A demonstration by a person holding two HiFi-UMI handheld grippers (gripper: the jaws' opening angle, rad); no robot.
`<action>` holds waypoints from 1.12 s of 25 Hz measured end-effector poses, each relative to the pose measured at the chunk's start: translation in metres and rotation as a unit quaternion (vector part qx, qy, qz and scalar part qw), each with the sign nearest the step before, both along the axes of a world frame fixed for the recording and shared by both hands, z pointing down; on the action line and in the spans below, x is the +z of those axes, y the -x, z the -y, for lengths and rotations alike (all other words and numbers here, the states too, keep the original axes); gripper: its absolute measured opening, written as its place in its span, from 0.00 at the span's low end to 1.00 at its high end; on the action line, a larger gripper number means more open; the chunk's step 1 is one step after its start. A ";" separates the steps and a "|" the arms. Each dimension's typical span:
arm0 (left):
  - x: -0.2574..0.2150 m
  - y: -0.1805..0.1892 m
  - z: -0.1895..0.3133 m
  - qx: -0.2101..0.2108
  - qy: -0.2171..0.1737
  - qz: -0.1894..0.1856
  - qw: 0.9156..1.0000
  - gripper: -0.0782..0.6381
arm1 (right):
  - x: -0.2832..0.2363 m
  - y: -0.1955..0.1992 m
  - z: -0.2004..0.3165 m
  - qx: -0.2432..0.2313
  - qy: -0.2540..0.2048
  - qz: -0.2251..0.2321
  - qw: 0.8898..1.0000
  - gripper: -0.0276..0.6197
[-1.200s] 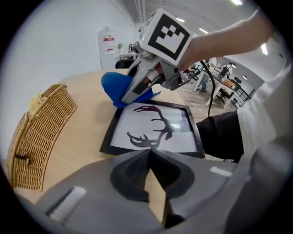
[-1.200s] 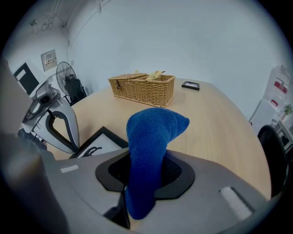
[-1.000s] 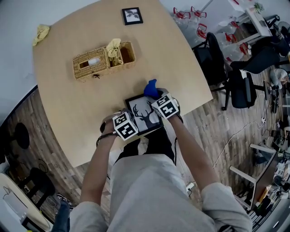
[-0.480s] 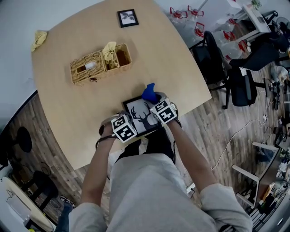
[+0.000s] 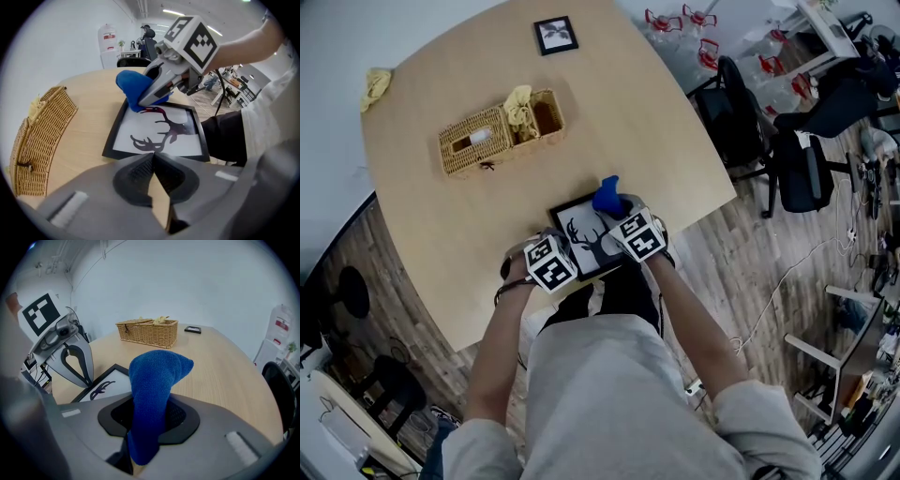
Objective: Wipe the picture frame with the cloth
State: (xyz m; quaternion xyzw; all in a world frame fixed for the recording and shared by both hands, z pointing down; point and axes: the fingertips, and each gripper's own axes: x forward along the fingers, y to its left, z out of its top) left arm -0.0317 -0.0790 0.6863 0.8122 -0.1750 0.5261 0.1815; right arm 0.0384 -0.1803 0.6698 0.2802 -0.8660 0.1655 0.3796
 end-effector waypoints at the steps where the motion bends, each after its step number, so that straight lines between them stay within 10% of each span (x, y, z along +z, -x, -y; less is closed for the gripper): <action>1: 0.000 0.000 0.000 0.000 -0.001 0.001 1.000 0.18 | 0.000 -0.002 -0.002 0.001 0.001 0.001 1.000 0.21; 28: 0.000 0.000 -0.001 -0.002 -0.015 0.012 1.000 0.18 | 0.011 -0.053 -0.092 0.032 0.044 0.004 0.999 0.22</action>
